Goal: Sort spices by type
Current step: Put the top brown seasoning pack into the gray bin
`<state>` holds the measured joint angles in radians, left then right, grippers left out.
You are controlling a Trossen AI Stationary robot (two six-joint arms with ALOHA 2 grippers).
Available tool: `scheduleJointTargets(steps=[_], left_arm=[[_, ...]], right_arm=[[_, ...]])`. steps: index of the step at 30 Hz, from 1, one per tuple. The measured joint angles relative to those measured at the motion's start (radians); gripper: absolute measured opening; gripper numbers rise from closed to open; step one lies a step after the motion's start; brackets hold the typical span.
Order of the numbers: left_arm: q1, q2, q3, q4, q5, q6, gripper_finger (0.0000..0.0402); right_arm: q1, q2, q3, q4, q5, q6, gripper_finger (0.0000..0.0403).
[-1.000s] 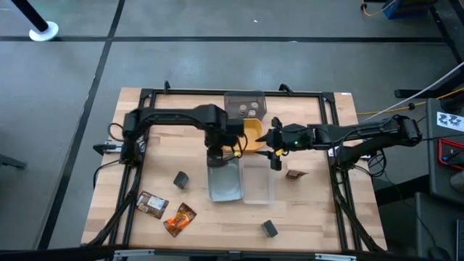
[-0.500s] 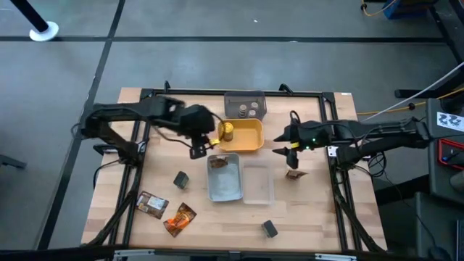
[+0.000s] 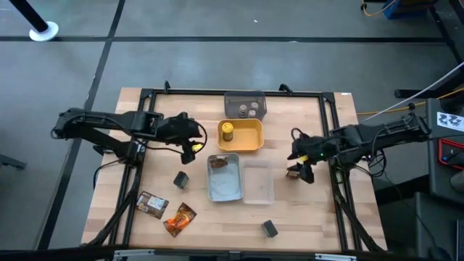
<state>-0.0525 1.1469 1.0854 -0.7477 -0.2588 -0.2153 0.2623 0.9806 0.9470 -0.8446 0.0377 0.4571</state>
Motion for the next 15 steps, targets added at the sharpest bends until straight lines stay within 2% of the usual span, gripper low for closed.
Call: scheduleJointTargets(steps=[9,15], left_arm=[[0.0,-0.036,-0.129,0.061,0.0,-0.051,0.0125],[0.0,-0.035,-0.138,0.065,0.0,-0.066,0.0125]], right_arm=[[0.174,0.039,0.006,-0.211,0.115,0.191,0.0209],[0.237,0.113,0.006,-0.264,0.169,0.206,0.0209]])
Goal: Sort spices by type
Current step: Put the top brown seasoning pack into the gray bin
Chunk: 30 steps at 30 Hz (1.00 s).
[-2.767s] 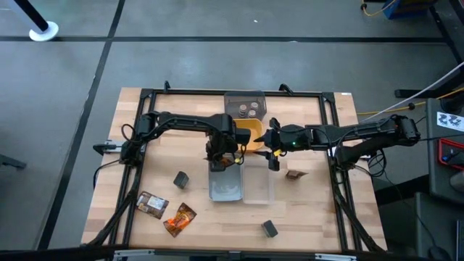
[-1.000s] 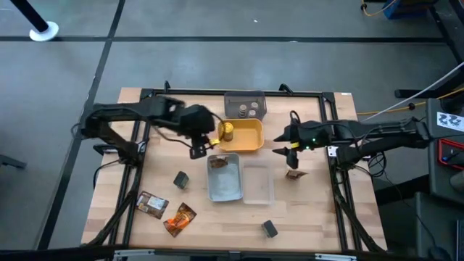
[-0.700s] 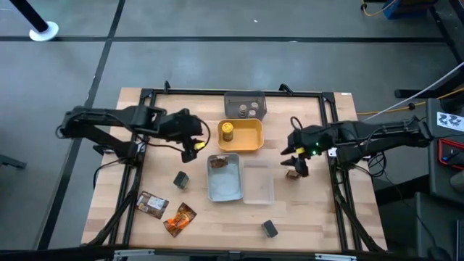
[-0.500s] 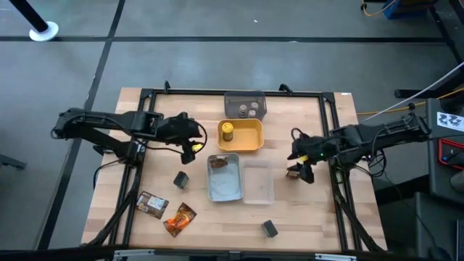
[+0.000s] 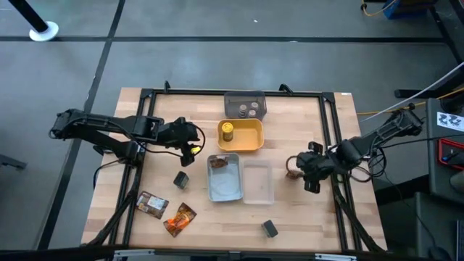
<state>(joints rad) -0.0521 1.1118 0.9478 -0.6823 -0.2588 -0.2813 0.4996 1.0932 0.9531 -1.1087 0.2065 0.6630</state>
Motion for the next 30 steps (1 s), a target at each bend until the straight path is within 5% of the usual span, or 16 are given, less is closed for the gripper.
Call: scheduleJointTargets(steps=[16,21,27,30], left_arm=[[-0.001,0.0,0.0,0.022,0.001,0.03,0.0125],[-0.001,0.0,0.0,0.022,0.001,0.031,0.0125],[-0.001,0.0,0.0,0.021,0.001,0.034,0.0125],[-0.001,0.0,0.0,0.021,0.001,0.034,0.0125]], right_arm=[[-0.002,0.245,0.0,-0.061,0.011,0.068,0.0202],[-0.002,0.304,0.0,-0.043,0.011,0.066,0.0141],[-0.002,0.325,0.0,0.015,0.028,0.062,0.0019],[-0.002,0.325,0.0,0.025,0.046,0.062,0.0014]])
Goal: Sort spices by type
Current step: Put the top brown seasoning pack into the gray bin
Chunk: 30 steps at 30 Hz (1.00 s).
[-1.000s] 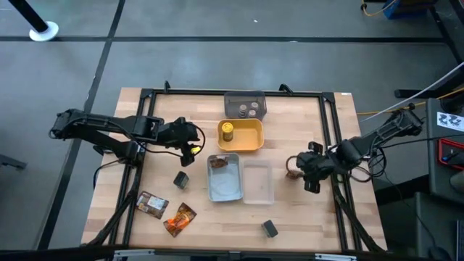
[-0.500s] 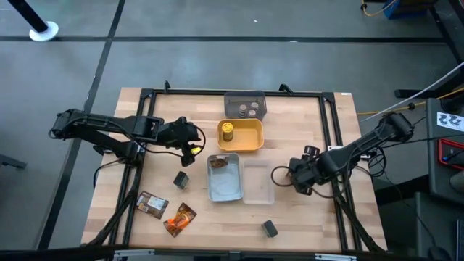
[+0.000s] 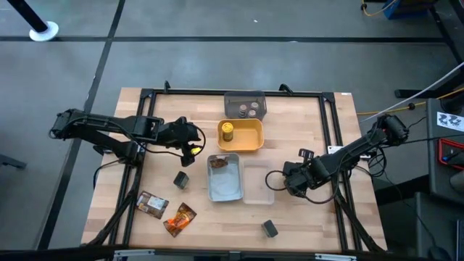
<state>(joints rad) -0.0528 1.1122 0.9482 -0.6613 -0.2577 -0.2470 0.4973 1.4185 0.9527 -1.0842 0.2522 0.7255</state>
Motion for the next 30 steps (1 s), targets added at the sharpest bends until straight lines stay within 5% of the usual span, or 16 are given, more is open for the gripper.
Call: scheduleJointTargets(steps=[18,23,30], left_arm=[[0.0,0.0,0.0,0.0,0.0,0.014,0.0125],[0.0,0.0,0.0,0.001,0.0,0.013,0.0125],[0.0,0.0,0.0,0.001,0.0,0.011,0.0125]], right_arm=[[-0.02,0.0,0.353,-0.052,0.145,-0.262,0.0003],[-0.088,-0.001,0.407,0.154,0.155,-0.469,0.0002],[-0.225,0.061,0.409,0.477,0.032,-0.729,0.0001]])
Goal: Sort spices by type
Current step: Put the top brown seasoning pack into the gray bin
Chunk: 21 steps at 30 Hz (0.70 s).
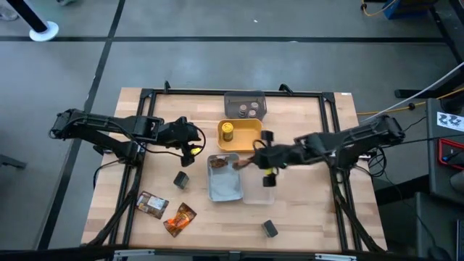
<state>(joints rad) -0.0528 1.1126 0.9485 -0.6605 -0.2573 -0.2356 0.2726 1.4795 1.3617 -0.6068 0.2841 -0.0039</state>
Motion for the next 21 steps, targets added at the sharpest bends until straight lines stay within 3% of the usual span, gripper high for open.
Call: scheduleJointTargets(steps=[12,21], left_arm=[[0.0,0.0,0.0,0.0,0.0,0.004,0.0125],[0.0,0.0,0.0,0.004,0.0,0.012,0.0125]], right_arm=[[-0.119,0.24,-0.001,0.141,-0.225,-0.084,0.0001],[-0.118,0.357,-0.002,0.171,-0.163,-0.14,0.0]])
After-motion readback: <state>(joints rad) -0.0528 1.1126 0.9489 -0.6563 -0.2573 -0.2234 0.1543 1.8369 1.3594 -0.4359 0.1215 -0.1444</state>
